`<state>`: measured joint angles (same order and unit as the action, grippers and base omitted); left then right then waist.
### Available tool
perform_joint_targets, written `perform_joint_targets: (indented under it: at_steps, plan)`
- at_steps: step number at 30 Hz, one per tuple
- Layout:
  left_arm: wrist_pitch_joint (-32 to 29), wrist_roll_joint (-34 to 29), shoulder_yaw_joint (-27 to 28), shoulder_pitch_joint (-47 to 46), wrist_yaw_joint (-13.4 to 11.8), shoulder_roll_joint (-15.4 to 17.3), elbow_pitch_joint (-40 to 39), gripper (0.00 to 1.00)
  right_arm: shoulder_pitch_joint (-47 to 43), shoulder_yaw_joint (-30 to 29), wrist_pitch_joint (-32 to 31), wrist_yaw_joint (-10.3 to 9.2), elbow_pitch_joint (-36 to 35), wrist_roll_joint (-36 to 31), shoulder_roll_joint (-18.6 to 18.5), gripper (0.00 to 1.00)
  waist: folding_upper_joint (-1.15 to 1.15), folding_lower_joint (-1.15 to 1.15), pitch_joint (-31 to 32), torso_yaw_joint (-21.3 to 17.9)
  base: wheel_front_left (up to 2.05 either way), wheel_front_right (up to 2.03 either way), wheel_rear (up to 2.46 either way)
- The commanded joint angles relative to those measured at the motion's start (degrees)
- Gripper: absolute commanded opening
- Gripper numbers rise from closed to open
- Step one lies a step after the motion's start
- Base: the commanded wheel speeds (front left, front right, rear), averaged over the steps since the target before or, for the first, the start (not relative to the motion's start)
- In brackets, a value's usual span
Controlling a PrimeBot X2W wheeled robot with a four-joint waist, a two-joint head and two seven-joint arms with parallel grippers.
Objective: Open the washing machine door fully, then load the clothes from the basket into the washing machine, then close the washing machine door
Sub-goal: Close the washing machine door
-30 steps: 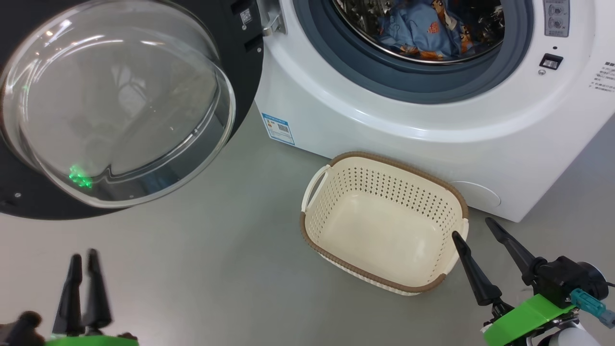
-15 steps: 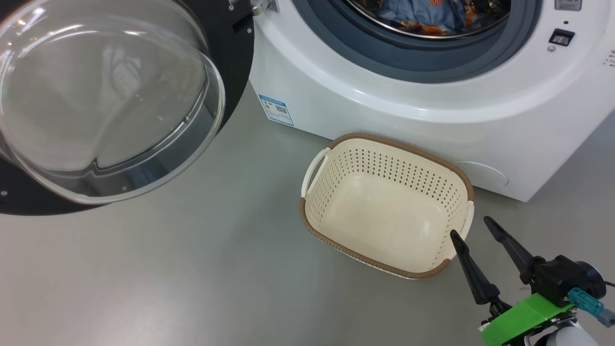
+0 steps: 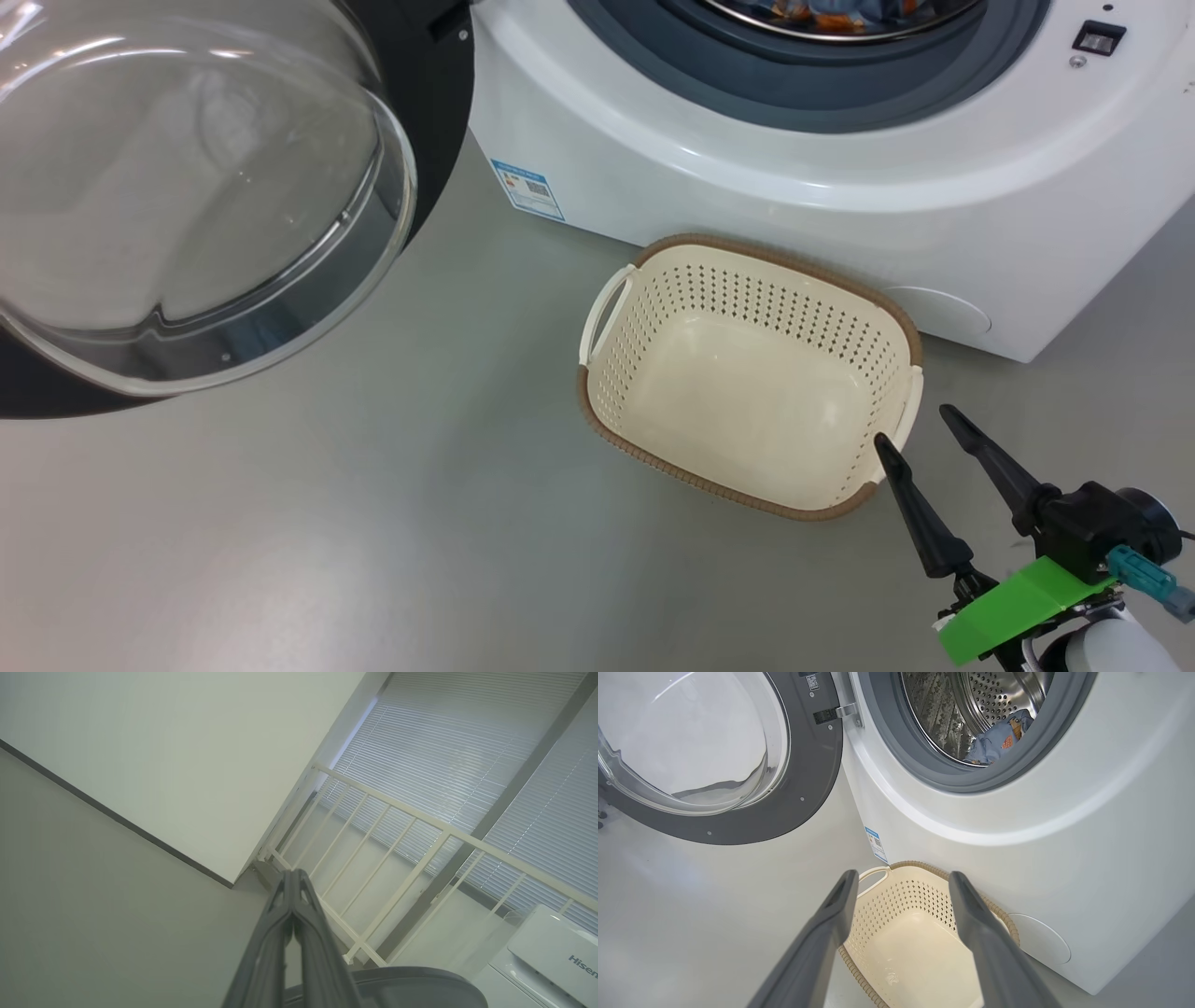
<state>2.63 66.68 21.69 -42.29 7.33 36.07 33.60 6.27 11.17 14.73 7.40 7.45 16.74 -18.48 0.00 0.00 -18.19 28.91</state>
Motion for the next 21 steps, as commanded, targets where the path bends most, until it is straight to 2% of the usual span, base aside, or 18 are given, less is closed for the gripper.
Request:
perform_joint_targets:
  at_steps: [1, 2, 8, 12, 21]
  plan:
    - [-3.6, 2.0, -0.2, -3.1, 0.1, 6.1, 2.6, 0.00, 1.6, 1.8, 0.3, 0.09, -1.6, -0.2, -0.9, 1.00, 0.00, 0.00, -1.1, -0.4, 0.00, 0.00, 0.00]
    - [-3.6, 2.0, -0.2, -3.1, 0.1, 6.1, 2.6, 0.00, 1.6, 1.8, 0.3, 0.09, -1.6, -0.2, -0.9, 1.00, 0.00, 0.00, -1.1, -0.4, 0.00, 0.00, 0.00]
    - [-16.1, 6.8, -4.3, -8.0, 0.1, 9.4, 11.2, 0.00, 2.2, 2.7, 0.3, 0.09, -2.1, -0.3, -2.2, 1.00, 0.00, 0.00, -3.1, -1.2, 0.00, 0.00, 0.00]
    - [-18.6, 8.3, -5.4, -9.8, 0.2, 10.1, 13.5, 0.00, 2.5, 3.0, 0.3, 0.09, -2.5, -0.5, -3.0, 1.00, 0.00, 0.00, -4.8, -1.4, 0.00, 0.00, 0.00]
    - [-21.5, 9.7, -7.6, -11.4, 0.2, 9.1, 15.6, 0.00, 3.8, 3.7, 0.3, 0.09, -3.3, -0.9, -4.1, 1.00, 0.00, 0.00, -7.9, -1.9, 0.00, 0.00, 0.00]
